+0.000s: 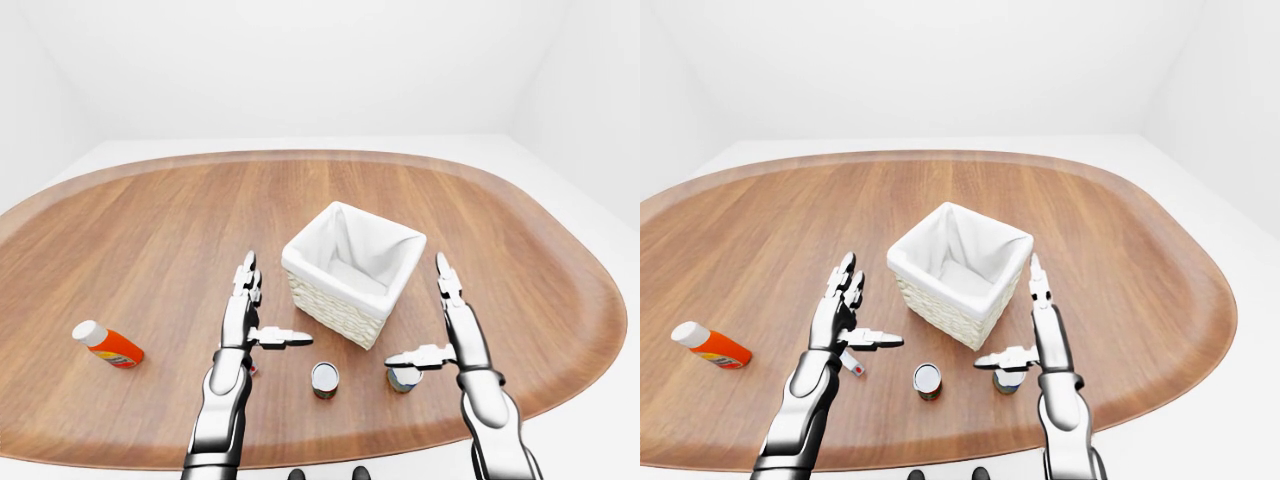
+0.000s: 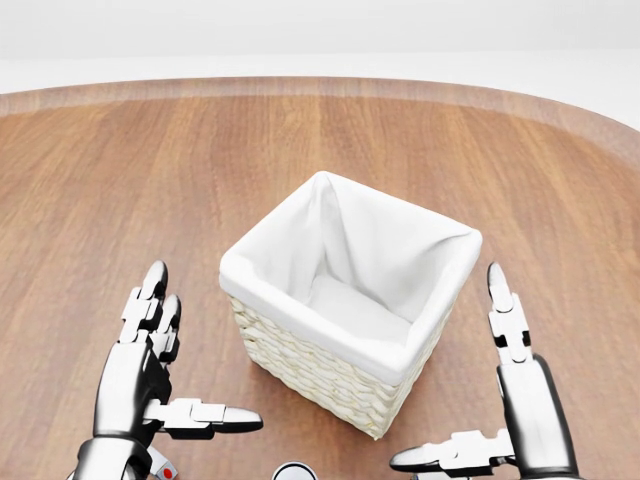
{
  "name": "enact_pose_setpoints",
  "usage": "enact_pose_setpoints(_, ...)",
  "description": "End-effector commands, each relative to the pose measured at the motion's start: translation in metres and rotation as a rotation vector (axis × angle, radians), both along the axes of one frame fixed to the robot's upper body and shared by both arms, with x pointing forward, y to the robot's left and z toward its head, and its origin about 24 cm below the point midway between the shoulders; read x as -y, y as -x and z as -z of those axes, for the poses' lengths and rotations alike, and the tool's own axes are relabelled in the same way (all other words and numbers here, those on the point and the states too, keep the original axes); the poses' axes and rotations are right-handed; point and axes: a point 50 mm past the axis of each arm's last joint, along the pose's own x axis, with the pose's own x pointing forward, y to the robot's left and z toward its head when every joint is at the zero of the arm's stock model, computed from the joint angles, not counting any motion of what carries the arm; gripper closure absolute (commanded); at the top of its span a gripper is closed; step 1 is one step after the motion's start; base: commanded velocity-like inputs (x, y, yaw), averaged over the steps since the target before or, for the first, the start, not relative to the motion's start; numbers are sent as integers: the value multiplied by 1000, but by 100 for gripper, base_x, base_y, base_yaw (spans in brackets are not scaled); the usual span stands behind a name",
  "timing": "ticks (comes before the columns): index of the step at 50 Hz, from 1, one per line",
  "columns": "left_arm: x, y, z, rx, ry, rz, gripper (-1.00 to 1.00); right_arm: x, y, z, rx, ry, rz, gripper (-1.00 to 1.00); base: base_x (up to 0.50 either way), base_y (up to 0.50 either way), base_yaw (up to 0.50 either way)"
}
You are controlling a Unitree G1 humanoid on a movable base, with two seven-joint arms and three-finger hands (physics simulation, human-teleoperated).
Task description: Pick up the alphabet soup and the cream cheese box, and put them in the basket.
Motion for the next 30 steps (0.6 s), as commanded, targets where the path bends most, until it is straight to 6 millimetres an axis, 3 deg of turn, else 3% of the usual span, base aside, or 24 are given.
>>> enact_pose_setpoints(1,-1,0,-1,-2,4,-3,-100,-9,34,-6,-38,154,-39,-100,0,0,0)
enact_pose_setpoints(8,-1,0,-1,0,10,-5,-100,-3,41,-4,-64,177,-25,-100,0,0,0)
enact_pose_setpoints(30,-2,0,-5,0,32,-9,-100,9,39,38,-247,260,25,-100,0,0,0)
